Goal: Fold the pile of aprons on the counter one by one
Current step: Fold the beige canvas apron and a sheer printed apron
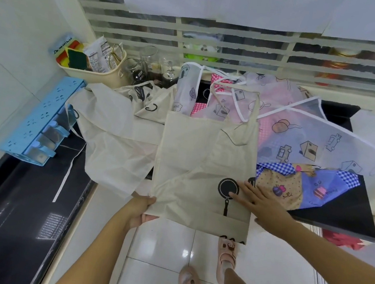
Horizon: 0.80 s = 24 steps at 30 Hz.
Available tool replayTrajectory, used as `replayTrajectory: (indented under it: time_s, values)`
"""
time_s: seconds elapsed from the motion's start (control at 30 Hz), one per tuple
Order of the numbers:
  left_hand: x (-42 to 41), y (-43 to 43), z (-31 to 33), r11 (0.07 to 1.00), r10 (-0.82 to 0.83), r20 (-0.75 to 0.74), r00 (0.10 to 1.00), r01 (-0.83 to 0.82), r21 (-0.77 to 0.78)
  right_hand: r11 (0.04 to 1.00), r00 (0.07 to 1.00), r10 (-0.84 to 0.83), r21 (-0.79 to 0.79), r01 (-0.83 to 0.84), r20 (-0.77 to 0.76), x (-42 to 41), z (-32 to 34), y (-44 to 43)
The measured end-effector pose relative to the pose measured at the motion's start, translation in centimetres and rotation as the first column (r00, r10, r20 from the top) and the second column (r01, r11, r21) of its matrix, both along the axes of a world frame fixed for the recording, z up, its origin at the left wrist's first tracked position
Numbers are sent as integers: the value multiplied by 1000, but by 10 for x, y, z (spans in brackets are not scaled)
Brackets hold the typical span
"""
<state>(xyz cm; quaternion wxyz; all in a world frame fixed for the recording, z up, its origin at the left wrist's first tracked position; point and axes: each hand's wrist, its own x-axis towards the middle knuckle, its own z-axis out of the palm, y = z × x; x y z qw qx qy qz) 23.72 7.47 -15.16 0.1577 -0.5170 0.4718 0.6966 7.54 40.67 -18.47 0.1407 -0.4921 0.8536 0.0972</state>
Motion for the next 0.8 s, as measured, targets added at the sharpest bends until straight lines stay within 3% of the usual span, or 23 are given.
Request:
replayTrajectory:
  time_s: [0.1, 0.17, 0.23, 0.33, 0.4, 0.43, 0.5, 0.6, 0.7, 0.73, 0.8]
  values:
    - [0, 0, 5, 999, 30, -12, 999, -29, 43, 984, 994, -100, -152, 94, -32, 9, -14, -14]
    - [1, -3, 8, 1000, 8, -19, 1000, -8, 16, 981, 997, -76, -180, 69, -31, 9, -16, -21]
    - [2, -9, 10, 986, -116, 40, 993, 119, -116, 979, 998, -51, -198, 43, -33, 7, -11, -21]
    - [1, -21, 19, 859, -313, 195, 930, 365, -359, 986, 998, 55, -156, -54, -2, -4, -1, -13]
    - [-3, -24, 34, 834, -353, 218, 910, 412, -367, 981, 996, 78, -182, -70, 37, -14, -1, -5]
    - [-5, -24, 44, 845, -358, 214, 909, 413, -340, 986, 988, 57, -164, -32, 147, -16, 4, -1]
    - [-11, -24, 65, 848, -390, 203, 898, 437, -300, 975, 924, -40, -186, 119, 380, -18, 14, 2]
    - [-23, -28, 87, 837, -418, 161, 894, 448, -316, 892, 781, -161, -250, 377, 604, -16, 35, 2]
    - [-39, -31, 101, 855, -392, 92, 915, 399, -330, 759, 625, -305, -213, 616, 719, -19, 53, -4]
    - [-44, -33, 104, 868, -382, 54, 923, 378, -322, 720, 548, -327, -173, 672, 770, -21, 59, -6]
    - [-55, -39, 110, 912, -337, -35, 941, 317, -261, 680, 481, -363, -126, 722, 798, -28, 64, -9]
